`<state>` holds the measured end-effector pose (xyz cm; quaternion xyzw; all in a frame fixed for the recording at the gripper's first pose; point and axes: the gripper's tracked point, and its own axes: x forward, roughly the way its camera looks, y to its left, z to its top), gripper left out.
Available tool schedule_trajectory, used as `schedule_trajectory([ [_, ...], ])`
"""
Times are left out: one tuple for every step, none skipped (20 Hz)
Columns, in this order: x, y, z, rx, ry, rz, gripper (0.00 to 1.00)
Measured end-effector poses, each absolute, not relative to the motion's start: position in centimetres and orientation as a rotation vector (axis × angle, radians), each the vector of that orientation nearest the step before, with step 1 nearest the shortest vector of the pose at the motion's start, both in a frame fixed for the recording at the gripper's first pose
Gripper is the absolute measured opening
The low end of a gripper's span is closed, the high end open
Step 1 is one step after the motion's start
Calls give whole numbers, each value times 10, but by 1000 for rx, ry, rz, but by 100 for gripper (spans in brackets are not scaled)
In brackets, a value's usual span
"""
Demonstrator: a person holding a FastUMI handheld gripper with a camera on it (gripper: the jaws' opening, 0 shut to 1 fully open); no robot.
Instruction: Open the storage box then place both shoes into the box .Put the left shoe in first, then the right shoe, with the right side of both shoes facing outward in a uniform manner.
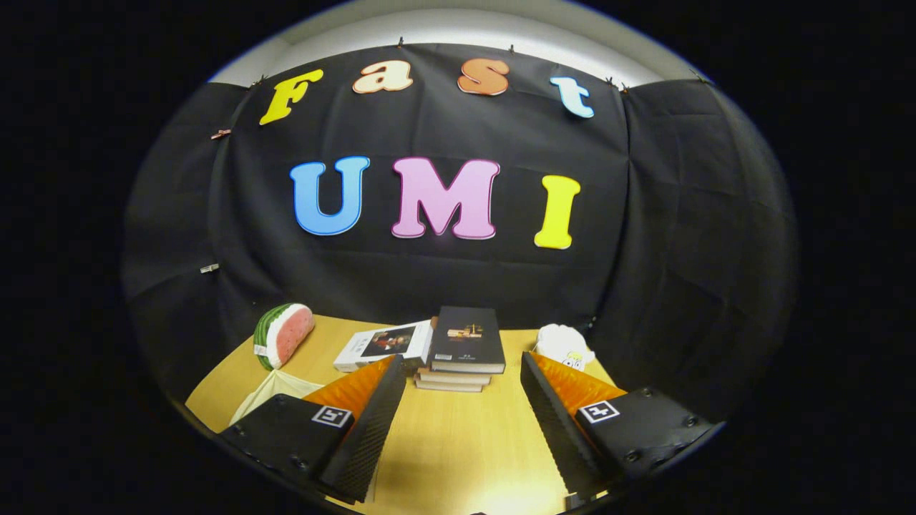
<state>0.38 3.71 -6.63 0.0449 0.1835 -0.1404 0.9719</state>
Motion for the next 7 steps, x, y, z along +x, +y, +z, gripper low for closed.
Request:
schedule_trajectory([
  [2,34,-57,78,345,-290,99],
  [1,31,-51,78,322,-292,99],
  [-1,29,-45,87,304,-293,100],
  [-3,26,-43,96,294,-295,100],
  [-5,21,-42,92,282,-294,100],
  [-7,16,-41,79,272,-298,100],
  [-9,10,-39,70,262,-302,100],
])
